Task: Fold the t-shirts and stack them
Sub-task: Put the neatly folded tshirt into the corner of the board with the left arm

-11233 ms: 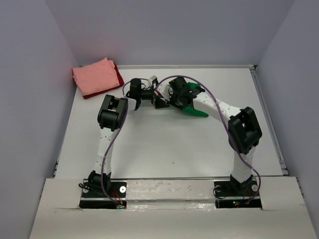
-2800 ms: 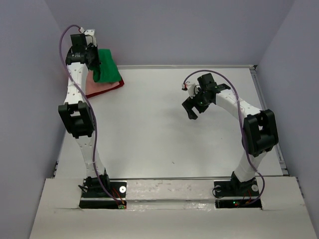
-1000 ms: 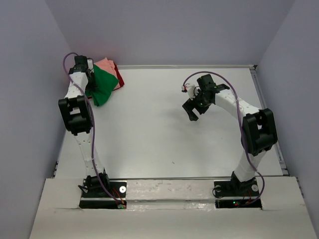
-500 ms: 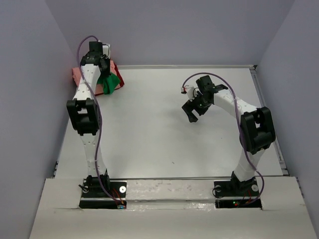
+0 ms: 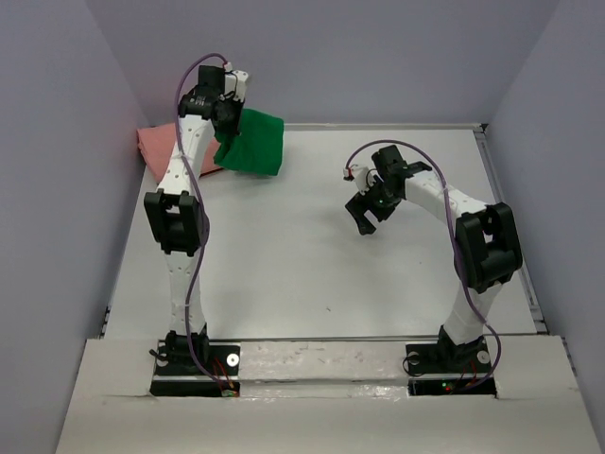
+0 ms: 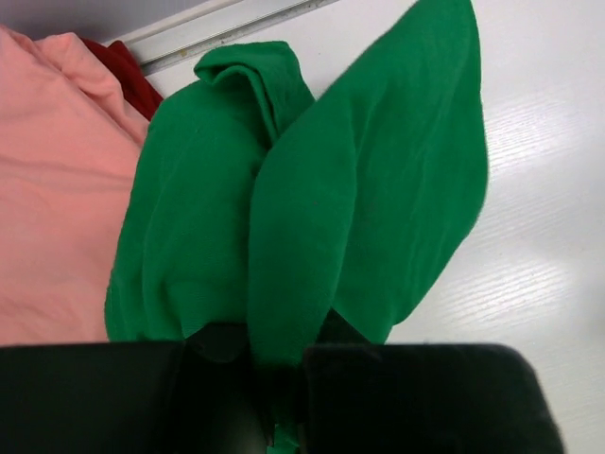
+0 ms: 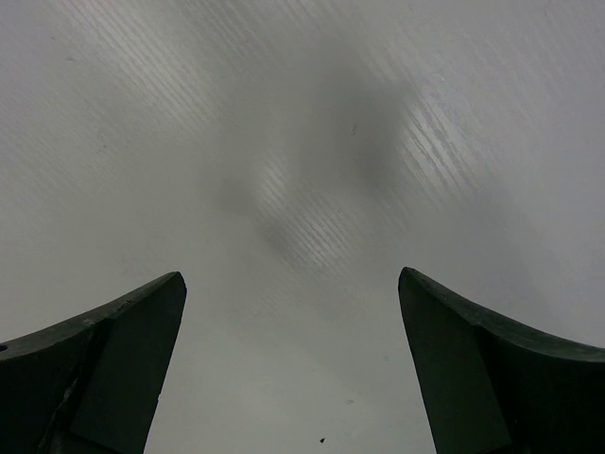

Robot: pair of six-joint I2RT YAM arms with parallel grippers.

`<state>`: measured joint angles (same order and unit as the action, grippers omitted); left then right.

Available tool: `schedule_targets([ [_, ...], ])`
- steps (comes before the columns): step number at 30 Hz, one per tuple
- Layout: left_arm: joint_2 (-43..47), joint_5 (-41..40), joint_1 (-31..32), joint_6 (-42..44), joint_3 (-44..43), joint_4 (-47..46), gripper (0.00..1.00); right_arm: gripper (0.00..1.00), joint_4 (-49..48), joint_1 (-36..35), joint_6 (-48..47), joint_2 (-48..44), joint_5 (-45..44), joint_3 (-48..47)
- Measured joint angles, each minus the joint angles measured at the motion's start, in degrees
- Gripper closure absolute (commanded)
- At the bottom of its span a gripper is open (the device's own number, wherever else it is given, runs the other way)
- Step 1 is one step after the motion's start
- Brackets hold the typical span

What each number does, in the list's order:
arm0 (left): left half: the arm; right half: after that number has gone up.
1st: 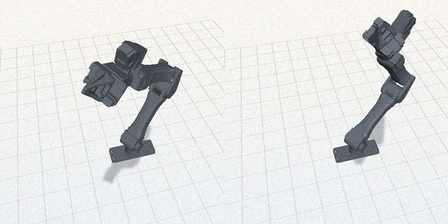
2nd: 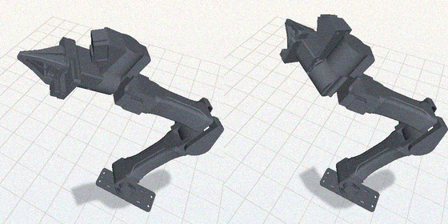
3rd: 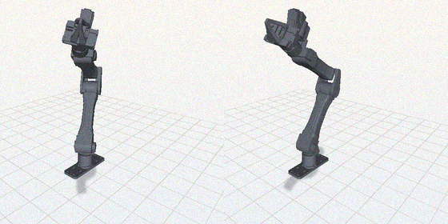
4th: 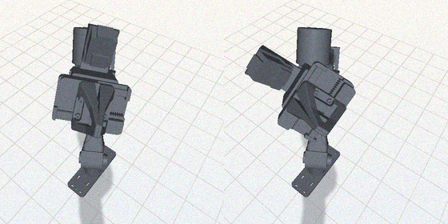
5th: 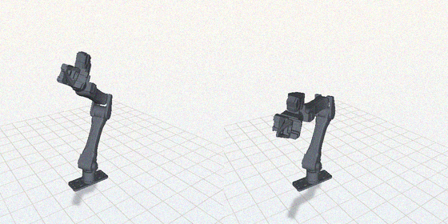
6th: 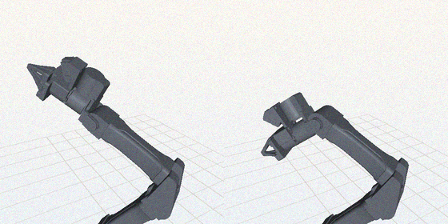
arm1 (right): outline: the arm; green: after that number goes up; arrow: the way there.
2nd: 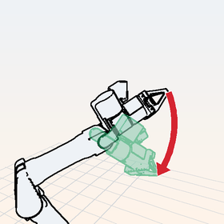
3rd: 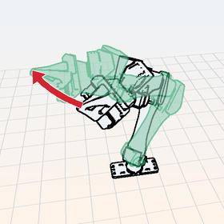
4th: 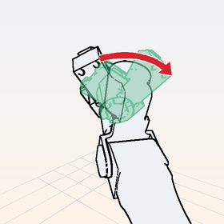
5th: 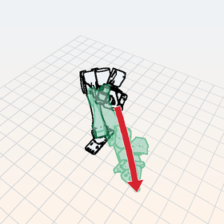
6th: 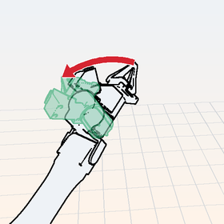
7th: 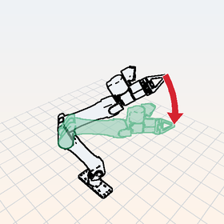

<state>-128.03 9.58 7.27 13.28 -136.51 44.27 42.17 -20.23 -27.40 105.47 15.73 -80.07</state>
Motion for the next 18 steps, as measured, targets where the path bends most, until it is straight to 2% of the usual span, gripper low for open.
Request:
schedule_targets([
  [10,-5.3,1.0,0.0,4.7,-2.2,3.6,1.0,0.0,0.5,0.0,0.0,0.4,0.0,0.1],
  [18,-6.1,0.7,1.3,7.1,-3.9,4.4,1.0,0.0,0.9,0.0,0.0,1.6,-0.6,0.1],
])
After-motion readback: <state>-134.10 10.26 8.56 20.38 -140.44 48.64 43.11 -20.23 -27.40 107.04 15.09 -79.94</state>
